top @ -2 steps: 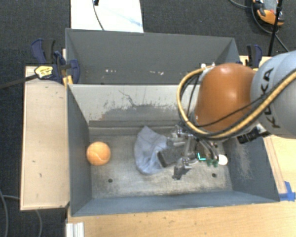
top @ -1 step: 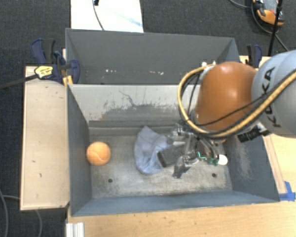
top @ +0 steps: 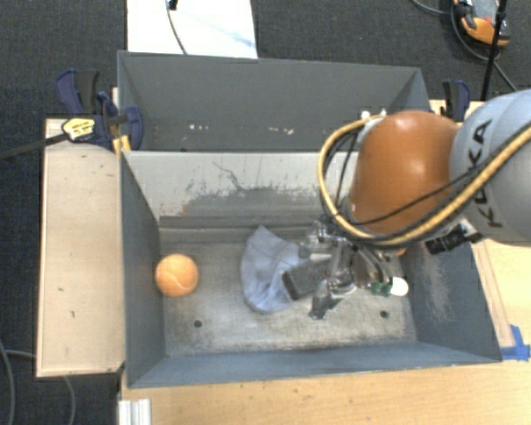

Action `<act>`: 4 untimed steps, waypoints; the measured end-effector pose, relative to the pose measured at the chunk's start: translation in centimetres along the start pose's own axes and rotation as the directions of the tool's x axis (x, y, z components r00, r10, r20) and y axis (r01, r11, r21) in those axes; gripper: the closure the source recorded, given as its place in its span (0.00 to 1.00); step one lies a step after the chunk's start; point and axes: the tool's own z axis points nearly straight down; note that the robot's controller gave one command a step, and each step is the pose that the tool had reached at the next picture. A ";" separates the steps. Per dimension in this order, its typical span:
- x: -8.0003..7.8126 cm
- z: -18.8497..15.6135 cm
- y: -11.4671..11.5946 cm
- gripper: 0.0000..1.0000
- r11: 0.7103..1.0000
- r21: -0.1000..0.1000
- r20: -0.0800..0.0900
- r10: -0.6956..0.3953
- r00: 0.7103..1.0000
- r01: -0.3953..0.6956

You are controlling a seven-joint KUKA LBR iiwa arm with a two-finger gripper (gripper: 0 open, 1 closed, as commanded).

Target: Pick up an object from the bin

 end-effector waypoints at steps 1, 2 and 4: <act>-0.2 0.6 0.4 0.00 1.000 0.002 -0.002 -0.029 1.000 0.029; -3.3 1.0 3.8 0.00 0.999 -0.001 0.009 -0.036 0.999 0.036; -4.3 12.9 0.4 1.00 0.985 -0.001 0.010 -0.174 0.985 0.174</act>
Offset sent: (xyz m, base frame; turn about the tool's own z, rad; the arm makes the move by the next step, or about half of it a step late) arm 0.0437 0.0539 -0.0340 -0.0307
